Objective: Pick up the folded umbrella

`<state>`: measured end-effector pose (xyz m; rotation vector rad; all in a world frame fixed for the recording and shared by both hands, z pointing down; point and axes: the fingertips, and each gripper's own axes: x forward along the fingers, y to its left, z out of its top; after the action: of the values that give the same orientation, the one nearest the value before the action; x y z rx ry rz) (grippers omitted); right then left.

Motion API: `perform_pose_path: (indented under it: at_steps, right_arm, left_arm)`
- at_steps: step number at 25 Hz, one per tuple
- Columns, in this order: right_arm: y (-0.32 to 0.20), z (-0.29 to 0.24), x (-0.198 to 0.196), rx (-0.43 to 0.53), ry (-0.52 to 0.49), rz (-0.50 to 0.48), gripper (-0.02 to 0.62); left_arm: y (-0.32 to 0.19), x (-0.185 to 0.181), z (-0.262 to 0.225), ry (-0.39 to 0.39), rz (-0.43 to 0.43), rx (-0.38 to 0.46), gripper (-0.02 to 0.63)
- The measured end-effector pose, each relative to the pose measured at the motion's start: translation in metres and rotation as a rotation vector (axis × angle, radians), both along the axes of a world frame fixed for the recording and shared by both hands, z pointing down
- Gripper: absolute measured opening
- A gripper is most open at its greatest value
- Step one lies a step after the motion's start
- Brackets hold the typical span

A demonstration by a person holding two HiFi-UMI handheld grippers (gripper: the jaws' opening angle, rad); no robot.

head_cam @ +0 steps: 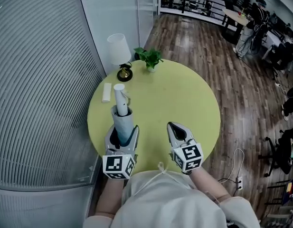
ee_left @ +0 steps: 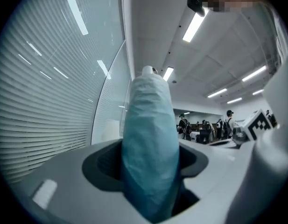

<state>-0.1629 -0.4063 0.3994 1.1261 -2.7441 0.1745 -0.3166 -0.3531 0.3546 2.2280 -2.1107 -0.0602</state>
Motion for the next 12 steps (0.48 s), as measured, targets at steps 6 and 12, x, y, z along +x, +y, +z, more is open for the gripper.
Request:
perform_pose_path:
  at_steps: [6,12]
  right_arm:
    - [0.0045,-0.0008,-0.0044,-0.005,0.005,-0.025,-0.002]
    - [0.0081,0.0048,-0.0114,-0.01,0.025,-0.038,-0.002]
  left_arm:
    - [0.0006,0.0023,-0.0001,-0.002,-0.007,-0.011,0.301]
    - [-0.0016,-0.0004,0.0073,-0.014,-0.002,-0.024,0.301]
